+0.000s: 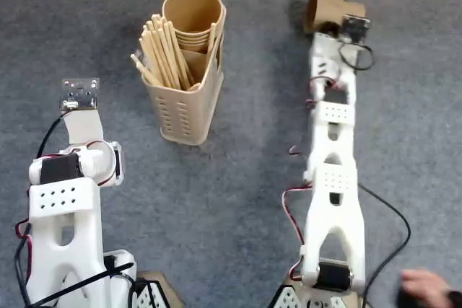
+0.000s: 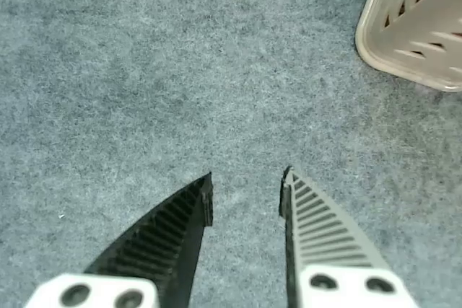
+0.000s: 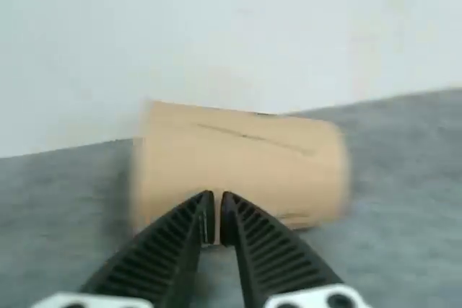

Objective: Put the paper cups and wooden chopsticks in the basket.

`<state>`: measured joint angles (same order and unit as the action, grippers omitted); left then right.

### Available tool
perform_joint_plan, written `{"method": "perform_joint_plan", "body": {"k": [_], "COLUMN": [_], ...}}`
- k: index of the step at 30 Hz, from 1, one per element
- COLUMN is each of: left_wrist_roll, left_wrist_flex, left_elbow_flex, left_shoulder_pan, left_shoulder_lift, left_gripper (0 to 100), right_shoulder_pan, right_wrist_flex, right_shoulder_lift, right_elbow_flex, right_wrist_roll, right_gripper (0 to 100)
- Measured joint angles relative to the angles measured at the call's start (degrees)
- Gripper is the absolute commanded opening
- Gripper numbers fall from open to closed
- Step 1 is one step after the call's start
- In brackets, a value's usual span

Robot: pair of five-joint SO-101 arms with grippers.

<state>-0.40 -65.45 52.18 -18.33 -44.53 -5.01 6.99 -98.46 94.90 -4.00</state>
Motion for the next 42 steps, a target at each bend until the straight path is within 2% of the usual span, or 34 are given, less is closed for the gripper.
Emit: {"method": "perform_joint_plan", "body": {"k": [7,10,14,20,23,27,33,38,42], "left_wrist_roll": [0.0,0.0,0.0,0.0,0.0,0.0,0.0,0.0,0.0], "left_wrist_flex": [0.0,0.0,0.0,0.0,0.0,0.0,0.0,0.0,0.0], "left_elbow_flex": [0.0,0.0,0.0,0.0,0.0,0.0,0.0,0.0,0.0], "left_shoulder_pan": [0.0,0.0,0.0,0.0,0.0,0.0,0.0,0.0,0.0], "left_shoulder_lift": [0.0,0.0,0.0,0.0,0.0,0.0,0.0,0.0,0.0], "left_gripper": [18,18,18,18,18,18,18,18,18], "right_shoulder_pan": [-9.5,-11.0,-9.7,-4.6,-1.1,2.5,2.0,0.4,-1.6], "right_wrist_flex": [-0.1,-0.1,-3.4,-16.6,-17.5,-14.6,-8.4,6.2,22.9], "right_shoulder_lift": [0.0,0.0,0.0,0.0,0.1,1.2,9.8,15.7,19.3], "right_elbow_flex": [0.0,0.0,0.0,0.0,-0.2,-8.1,-25.9,-30.0,-25.3], "right_wrist_roll": [0.0,0.0,0.0,0.0,0.0,0.0,0.3,0.3,0.3], "right_gripper": [3.4,3.5,3.5,3.5,3.5,3.5,3.5,3.5,3.5]}}
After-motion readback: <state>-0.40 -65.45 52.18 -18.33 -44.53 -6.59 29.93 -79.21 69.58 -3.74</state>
